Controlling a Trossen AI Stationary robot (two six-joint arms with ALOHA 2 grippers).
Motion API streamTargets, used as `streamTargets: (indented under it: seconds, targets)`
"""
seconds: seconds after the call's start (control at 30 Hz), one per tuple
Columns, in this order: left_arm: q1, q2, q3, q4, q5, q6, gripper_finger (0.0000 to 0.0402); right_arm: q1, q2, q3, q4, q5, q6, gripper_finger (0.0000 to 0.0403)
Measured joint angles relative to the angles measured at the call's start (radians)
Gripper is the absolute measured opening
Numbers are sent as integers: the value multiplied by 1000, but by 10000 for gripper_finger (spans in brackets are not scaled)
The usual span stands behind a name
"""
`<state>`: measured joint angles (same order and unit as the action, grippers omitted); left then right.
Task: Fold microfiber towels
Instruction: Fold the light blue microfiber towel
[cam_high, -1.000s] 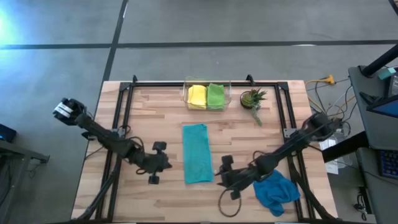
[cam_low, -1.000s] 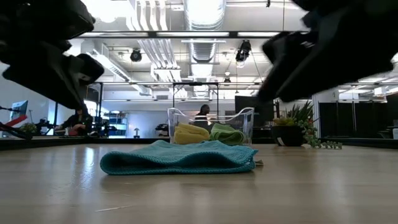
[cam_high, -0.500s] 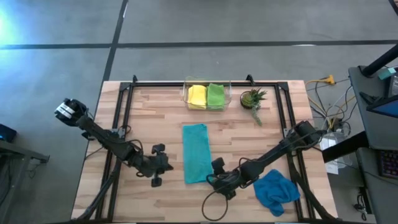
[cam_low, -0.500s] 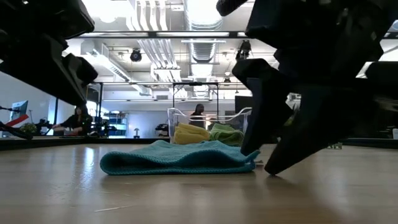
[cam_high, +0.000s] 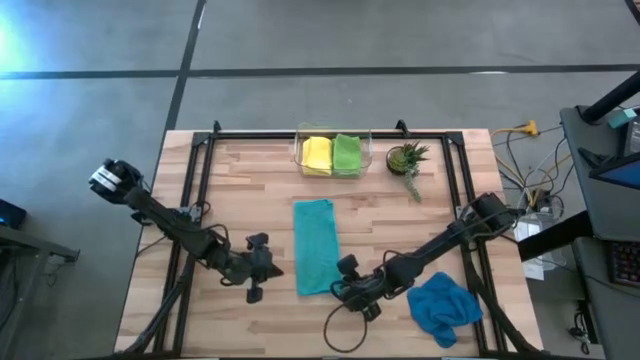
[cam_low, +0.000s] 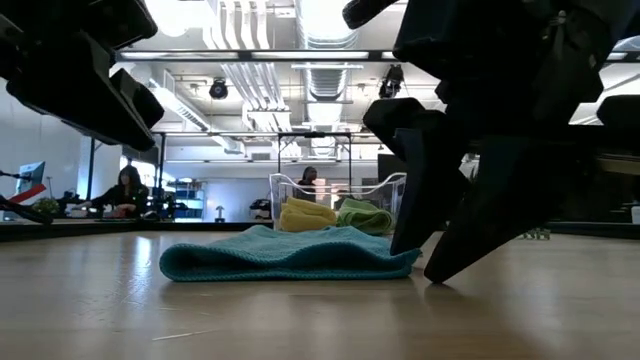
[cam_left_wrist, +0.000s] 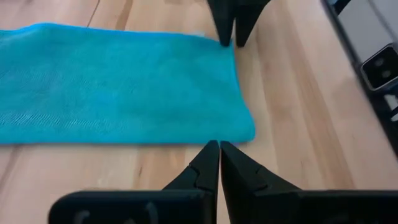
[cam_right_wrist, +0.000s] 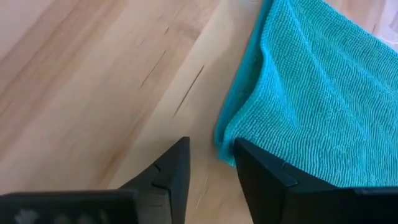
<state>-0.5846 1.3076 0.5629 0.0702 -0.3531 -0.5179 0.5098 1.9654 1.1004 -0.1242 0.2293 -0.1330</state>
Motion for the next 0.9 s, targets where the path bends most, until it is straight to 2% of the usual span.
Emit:
streamTargets:
  seconds: [0.23,0.37,0.57,0.7,0.9]
  targets:
    - [0,61,0,70,55,0,0,-20,2,8,1,-4,-37,120]
    - [0,124,0,122,158,0,0,-37,2,6,4,-26,-44,119]
    - [-1,231,0,305,276,33,6,-57,5,0,10,-93,-43,106]
    - [-1,285,16,373,281,85,38,-58,18,3,10,-106,-43,90]
    - [0,333,41,367,272,195,107,-57,27,10,3,-121,-35,48]
